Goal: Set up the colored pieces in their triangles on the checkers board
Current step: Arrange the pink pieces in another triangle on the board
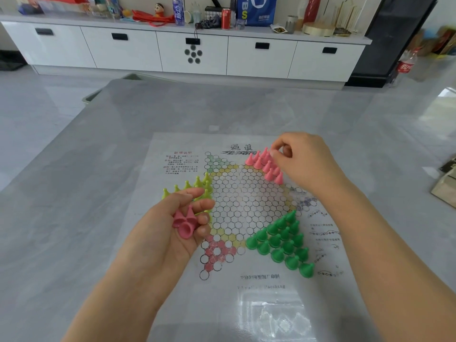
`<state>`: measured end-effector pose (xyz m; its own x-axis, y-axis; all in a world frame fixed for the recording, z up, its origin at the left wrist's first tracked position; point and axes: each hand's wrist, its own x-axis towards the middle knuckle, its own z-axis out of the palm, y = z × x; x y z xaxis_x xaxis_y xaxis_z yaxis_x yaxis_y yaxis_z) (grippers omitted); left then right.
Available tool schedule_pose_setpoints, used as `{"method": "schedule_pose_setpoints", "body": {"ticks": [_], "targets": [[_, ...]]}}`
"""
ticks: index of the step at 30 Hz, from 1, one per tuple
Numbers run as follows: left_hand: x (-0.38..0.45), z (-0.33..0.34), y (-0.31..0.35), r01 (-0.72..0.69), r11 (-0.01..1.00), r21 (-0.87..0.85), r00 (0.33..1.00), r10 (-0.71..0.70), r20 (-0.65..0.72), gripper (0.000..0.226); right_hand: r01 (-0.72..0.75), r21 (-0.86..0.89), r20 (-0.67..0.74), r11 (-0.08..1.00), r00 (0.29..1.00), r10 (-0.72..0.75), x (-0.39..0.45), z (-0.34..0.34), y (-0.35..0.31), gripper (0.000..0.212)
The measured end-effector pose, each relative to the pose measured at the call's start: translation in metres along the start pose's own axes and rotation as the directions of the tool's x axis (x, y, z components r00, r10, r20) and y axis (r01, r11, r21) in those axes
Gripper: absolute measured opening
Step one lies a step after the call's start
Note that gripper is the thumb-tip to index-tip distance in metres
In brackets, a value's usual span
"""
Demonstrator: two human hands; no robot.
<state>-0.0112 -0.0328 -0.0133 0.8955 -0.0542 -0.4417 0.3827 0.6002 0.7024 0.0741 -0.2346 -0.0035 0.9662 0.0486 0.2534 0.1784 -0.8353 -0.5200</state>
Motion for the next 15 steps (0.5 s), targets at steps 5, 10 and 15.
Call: {"method": "schedule_pose_setpoints", "body": {"ticks": [5,10,15], "targets": [[0.0,0.0,0.001,0.069,0.985,-0.156,0.997,-0.065,0.033,0.029,0.206,0.322,0.371,0.924,0.871,-0.323,-0.015,-0.022,-0.052,0.008],[-0.004,0.001,0.004,0.158,0.938,-0.308,0.976,-0.1,0.195,0.053,0.307,0.314,0.517,0.898,0.738,-0.434,-0.024,-0.01,-0.074,0.018],[-0.005,-0.002,0.006,0.197,0.902,-0.383,0.959,-0.095,0.269,0.042,0.307,0.31,0.531,0.9,0.729,-0.431,-0.027,-0.002,-0.075,0.017]]}}
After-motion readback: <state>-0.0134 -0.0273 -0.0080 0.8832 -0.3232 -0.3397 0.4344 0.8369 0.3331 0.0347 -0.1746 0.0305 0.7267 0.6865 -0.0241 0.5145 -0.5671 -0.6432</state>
